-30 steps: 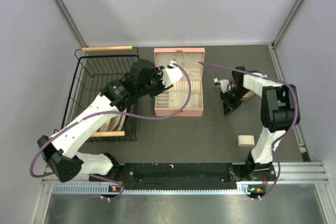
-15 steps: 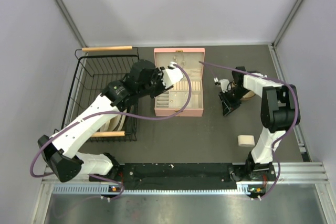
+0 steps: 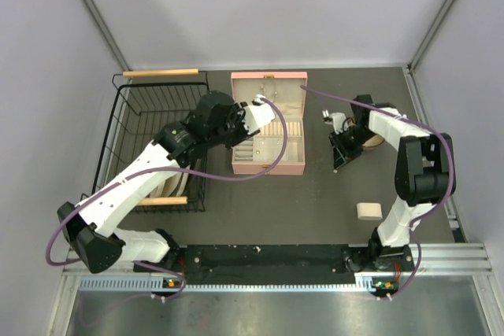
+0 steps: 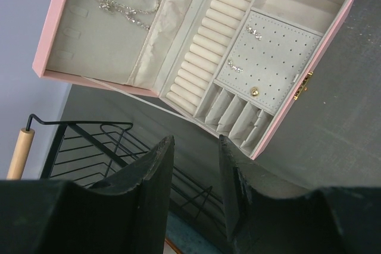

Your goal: Organize the mixed jewelry

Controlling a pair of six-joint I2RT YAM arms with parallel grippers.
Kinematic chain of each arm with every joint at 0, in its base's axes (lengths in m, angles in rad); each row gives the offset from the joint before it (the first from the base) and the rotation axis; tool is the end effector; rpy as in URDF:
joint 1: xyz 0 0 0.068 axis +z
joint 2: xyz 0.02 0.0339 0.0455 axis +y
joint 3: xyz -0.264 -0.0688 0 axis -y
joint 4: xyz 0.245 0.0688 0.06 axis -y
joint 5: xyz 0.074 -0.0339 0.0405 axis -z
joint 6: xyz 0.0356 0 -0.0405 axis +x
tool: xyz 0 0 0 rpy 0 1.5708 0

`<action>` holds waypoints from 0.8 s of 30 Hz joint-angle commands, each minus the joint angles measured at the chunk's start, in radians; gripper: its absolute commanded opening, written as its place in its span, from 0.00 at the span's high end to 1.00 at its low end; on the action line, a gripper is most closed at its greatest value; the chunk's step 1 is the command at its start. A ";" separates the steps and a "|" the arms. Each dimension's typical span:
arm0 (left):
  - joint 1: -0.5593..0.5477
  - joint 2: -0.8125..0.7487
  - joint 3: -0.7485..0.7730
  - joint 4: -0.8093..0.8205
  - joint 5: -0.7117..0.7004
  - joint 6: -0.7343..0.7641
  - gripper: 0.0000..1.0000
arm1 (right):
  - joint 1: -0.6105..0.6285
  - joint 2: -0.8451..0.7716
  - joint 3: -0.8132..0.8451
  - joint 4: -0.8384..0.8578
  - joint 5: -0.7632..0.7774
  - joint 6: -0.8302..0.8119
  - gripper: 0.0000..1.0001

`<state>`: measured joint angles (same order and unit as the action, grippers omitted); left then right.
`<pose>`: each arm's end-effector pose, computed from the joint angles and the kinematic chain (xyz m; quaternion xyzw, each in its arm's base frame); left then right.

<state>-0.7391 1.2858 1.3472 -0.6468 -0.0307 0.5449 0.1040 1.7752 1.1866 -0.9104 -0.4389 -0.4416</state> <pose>0.2062 -0.1864 0.3812 0.5217 0.7099 -0.0324 0.4720 0.3150 0.0481 0.1799 -0.2703 0.9372 0.2086 0.0711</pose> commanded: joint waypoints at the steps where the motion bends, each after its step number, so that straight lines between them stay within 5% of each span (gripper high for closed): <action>1: 0.003 -0.023 -0.016 0.042 0.009 0.000 0.59 | 0.010 -0.059 0.067 -0.004 0.025 -0.019 0.74; 24: 0.003 -0.045 -0.054 0.064 -0.032 -0.008 0.59 | 0.125 -0.141 -0.015 0.039 0.138 0.001 0.77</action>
<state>-0.7391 1.2758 1.3006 -0.6308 -0.0505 0.5476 0.2104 1.7054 1.1889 -0.8883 -0.3183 -0.4568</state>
